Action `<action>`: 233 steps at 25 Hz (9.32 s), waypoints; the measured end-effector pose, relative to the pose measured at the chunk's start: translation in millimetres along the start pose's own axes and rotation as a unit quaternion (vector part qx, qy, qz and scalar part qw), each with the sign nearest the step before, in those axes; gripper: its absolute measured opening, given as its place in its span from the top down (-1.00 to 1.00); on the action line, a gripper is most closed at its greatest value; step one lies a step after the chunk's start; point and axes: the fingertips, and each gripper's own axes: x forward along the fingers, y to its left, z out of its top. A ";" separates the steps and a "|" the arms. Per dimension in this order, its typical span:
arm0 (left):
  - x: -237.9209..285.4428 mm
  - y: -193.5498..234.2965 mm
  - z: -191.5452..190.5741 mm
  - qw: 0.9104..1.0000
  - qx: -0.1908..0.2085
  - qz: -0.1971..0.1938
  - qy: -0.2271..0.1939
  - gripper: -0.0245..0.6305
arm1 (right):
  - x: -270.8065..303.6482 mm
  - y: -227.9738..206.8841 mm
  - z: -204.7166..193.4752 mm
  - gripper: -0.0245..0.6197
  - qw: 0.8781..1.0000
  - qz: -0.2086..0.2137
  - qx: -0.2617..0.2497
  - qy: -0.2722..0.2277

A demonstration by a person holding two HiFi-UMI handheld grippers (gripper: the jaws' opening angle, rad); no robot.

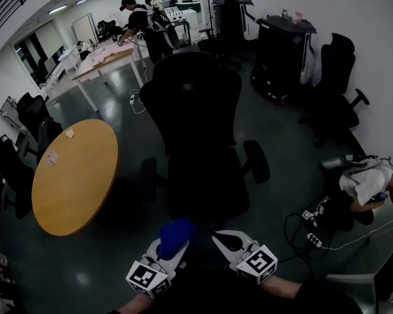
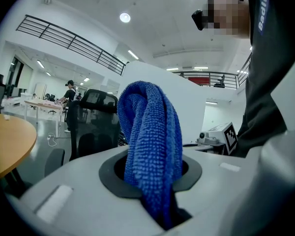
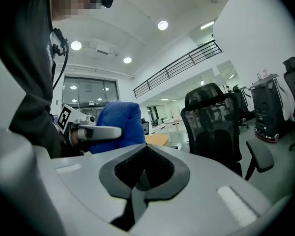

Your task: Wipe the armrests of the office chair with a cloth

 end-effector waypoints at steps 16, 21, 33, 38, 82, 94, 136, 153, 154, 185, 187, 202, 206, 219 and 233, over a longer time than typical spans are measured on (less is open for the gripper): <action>29.0 183.3 42.8 0.999 -0.003 -0.017 -0.035 0.59 | 143.6 -57.7 20.3 0.91 0.997 -0.062 -0.005 0.035; 21.5 273.3 65.3 0.999 0.001 -0.002 -0.037 0.59 | 213.9 -65.3 31.4 0.91 0.996 -0.079 0.002 0.052; 44.1 418.7 60.3 0.998 0.062 0.004 -0.013 0.59 | 313.1 -60.6 22.7 0.91 0.992 -0.070 -0.010 0.106; 66.5 450.9 27.5 0.997 0.076 0.009 0.031 0.59 | 326.2 -66.4 2.9 0.91 0.988 -0.064 -0.001 0.140; 116.9 487.2 -140.6 0.932 0.216 -0.054 0.286 0.59 | 379.4 -41.3 -206.6 0.91 0.894 0.127 0.081 0.422; 69.9 425.7 -161.8 0.928 0.208 -0.053 0.306 0.59 | 372.8 -39.2 -213.8 0.91 0.882 0.169 0.070 0.434; 131.0 458.3 -36.3 0.970 0.151 0.000 0.190 0.59 | 362.9 -21.8 -223.5 0.91 0.871 0.243 0.106 0.413; 228.4 474.8 -116.5 0.911 0.240 -0.107 0.317 0.59 | 365.6 -32.7 -211.8 0.91 0.898 0.200 0.176 0.349; 227.7 473.0 -121.9 0.909 0.239 -0.112 0.322 0.59 | 367.2 -30.3 -212.2 0.91 0.898 0.202 0.178 0.349; 103.6 333.5 -179.0 0.909 0.190 -0.212 0.304 0.58 | 366.6 -42.8 -236.9 0.91 0.898 0.083 0.209 0.378; 95.8 325.4 -183.0 0.909 0.187 -0.215 0.305 0.59 | 362.1 -41.8 -236.7 0.91 0.897 0.083 0.210 0.379; 58.1 299.3 -165.2 0.947 0.075 -0.188 0.251 0.59 | 301.6 -87.1 -210.2 0.91 0.905 0.045 0.201 0.372; 79.2 314.9 -124.3 0.974 0.030 -0.115 0.193 0.59 | 281.7 -114.3 -191.0 0.91 0.918 0.042 0.212 0.331; 201.5 330.8 -5.6 0.988 0.031 0.109 0.106 0.59 | 158.6 -236.1 -136.8 0.91 0.930 0.093 0.187 0.301; 329.3 285.9 21.3 0.982 0.089 0.101 0.136 0.59 | 72.3 -326.8 -101.3 0.91 0.939 0.066 0.254 0.221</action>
